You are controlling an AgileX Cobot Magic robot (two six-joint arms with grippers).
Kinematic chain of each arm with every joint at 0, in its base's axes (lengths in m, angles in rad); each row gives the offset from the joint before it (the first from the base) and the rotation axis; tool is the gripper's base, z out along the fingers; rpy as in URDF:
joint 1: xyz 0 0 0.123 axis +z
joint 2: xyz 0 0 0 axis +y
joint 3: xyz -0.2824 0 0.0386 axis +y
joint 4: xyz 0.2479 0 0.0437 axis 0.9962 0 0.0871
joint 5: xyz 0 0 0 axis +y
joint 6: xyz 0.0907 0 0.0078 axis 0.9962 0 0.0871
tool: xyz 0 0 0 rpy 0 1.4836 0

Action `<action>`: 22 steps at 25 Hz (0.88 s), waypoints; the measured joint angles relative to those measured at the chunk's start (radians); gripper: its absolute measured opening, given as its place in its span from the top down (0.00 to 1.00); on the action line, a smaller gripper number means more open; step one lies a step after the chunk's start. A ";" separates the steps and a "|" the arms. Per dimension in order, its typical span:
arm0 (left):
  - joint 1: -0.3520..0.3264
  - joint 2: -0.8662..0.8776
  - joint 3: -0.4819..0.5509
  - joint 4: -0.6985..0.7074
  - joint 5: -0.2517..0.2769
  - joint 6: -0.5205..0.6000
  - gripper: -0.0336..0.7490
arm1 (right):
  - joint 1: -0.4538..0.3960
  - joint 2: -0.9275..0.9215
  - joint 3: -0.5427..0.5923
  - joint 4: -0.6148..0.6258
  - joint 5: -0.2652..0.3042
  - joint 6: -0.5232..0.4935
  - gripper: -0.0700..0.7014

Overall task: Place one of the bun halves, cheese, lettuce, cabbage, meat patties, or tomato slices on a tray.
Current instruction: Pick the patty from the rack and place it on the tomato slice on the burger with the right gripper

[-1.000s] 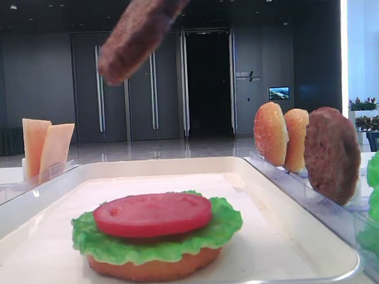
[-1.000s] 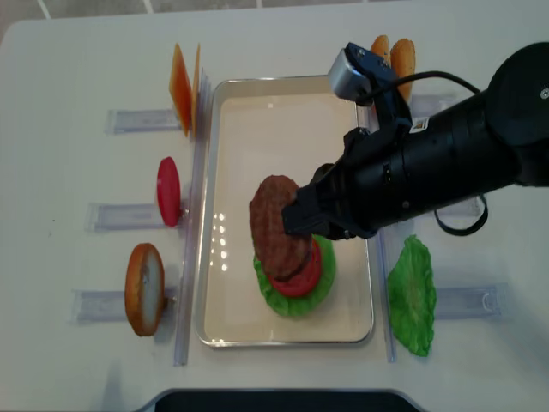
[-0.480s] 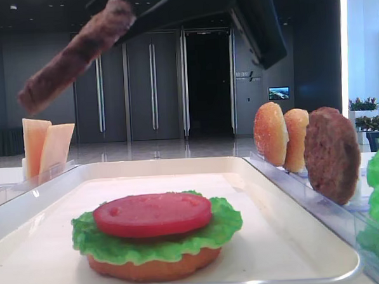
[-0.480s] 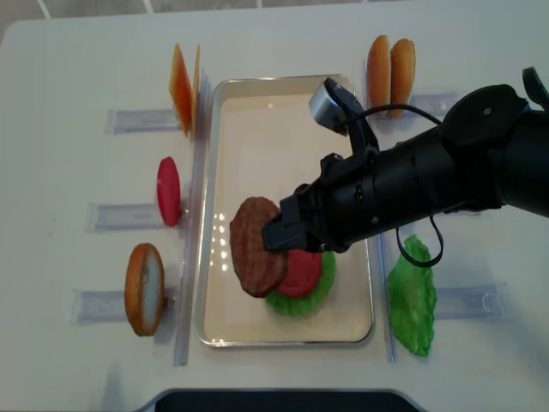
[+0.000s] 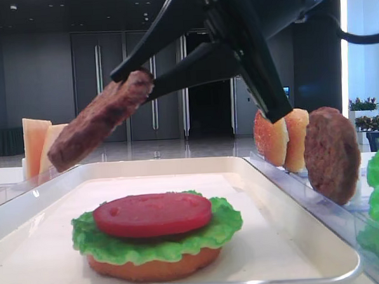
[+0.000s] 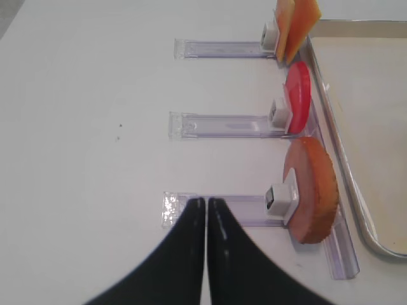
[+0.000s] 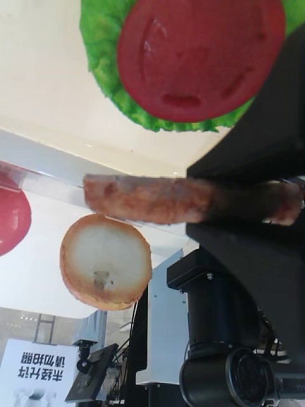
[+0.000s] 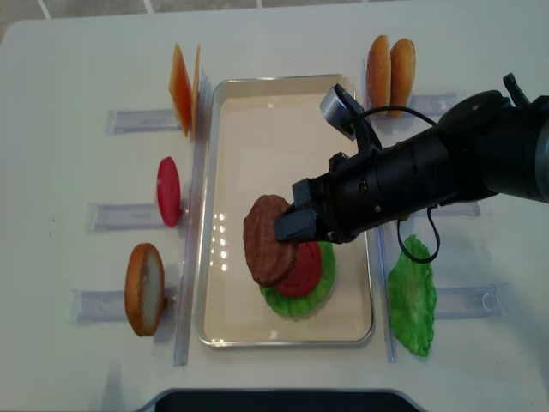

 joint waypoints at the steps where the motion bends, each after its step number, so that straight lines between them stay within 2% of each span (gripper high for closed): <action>1: 0.000 0.000 0.000 0.000 0.000 0.000 0.96 | -0.007 0.008 0.000 0.001 0.010 -0.002 0.71; 5: 0.000 0.000 0.000 0.000 0.000 0.000 0.96 | -0.023 0.036 0.000 0.001 0.044 -0.003 0.71; 22: 0.000 0.000 0.000 0.000 0.000 0.000 0.96 | -0.064 0.105 0.012 0.003 0.087 -0.015 0.71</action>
